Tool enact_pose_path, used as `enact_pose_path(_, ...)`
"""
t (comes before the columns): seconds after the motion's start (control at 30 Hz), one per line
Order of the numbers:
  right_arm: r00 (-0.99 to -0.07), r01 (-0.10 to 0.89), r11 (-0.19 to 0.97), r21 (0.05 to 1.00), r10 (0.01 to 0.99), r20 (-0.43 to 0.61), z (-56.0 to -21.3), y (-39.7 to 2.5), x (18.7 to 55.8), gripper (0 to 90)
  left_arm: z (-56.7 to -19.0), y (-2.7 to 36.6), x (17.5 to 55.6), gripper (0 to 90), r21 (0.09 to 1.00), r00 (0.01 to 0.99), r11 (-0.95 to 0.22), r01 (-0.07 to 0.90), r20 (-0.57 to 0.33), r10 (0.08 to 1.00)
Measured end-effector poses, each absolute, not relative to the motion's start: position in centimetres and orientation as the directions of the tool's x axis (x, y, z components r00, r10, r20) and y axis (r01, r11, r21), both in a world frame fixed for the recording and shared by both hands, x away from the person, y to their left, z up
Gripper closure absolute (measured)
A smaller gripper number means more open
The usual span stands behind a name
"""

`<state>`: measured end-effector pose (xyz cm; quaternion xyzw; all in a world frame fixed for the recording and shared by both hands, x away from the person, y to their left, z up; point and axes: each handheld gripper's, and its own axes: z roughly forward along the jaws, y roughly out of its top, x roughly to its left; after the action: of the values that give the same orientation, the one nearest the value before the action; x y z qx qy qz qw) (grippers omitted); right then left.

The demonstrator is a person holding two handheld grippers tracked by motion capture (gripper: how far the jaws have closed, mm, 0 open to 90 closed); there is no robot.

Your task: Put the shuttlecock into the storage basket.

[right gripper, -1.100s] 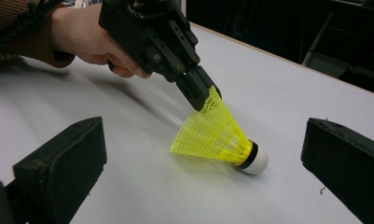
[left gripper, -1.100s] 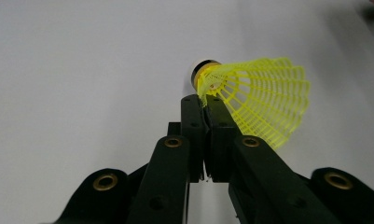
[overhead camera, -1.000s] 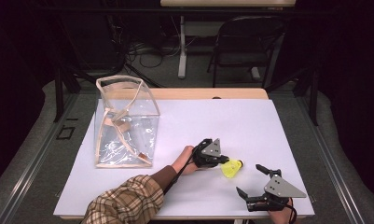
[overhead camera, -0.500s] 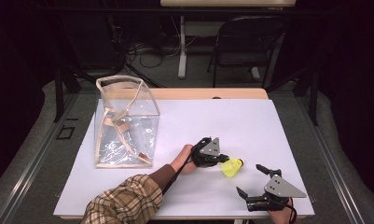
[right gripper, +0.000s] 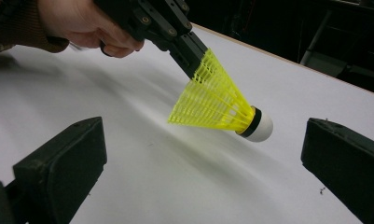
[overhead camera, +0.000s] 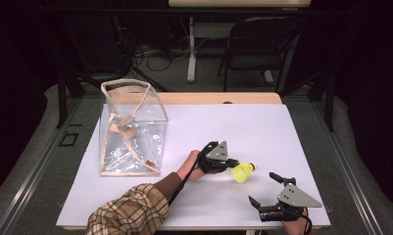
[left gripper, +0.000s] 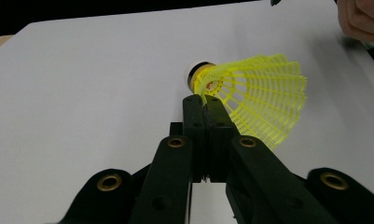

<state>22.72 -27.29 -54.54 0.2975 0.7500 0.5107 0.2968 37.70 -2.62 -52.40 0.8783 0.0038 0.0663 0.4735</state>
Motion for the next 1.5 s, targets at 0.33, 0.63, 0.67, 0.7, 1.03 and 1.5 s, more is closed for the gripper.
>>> enact_pose_path(0.33, -0.647, 0.143, 0.302, 0.943, 0.749, -0.142, -54.5, -27.3, 22.7, 0.0, -51.8, -1.7, 37.7, 89.5, 0.842, 0.989, -0.539, -0.032, 0.104, 0.102)
enact_pose_path(0.63, -0.647, 0.144, 0.302, 0.942, 0.749, -0.141, -54.6, -27.3, 22.7, 0.0, -51.3, -0.9, 37.7, 89.6, 0.849, 0.987, -0.528, -0.022, 0.103, 0.123)
enact_pose_path(0.67, -0.647, 0.144, 0.302, 0.942, 0.749, -0.141, -54.6, -27.3, 22.7, 0.0, -51.2, -0.9, 37.7, 89.5, 0.850, 0.987, -0.527, -0.020, 0.102, 0.127)
enact_pose_path(0.7, -0.647, 0.144, 0.302, 0.942, 0.749, -0.141, -54.6, -27.3, 22.7, 0.0, -51.2, -0.9, 37.7, 89.5, 0.850, 0.987, -0.527, -0.020, 0.102, 0.127)
enact_pose_path(1.03, -0.647, 0.145, 0.302, 0.942, 0.749, -0.141, -54.6, -27.2, 22.8, 0.0, -50.7, -0.5, 37.6, 89.5, 0.854, 0.985, -0.520, -0.026, 0.110, 0.131)
enact_pose_path(1.5, -0.646, 0.149, 0.303, 0.941, 0.750, -0.139, -54.6, -27.2, 22.8, 0.0, -49.3, -0.2, 37.4, 89.6, 0.864, 0.983, -0.502, -0.039, 0.122, 0.134)
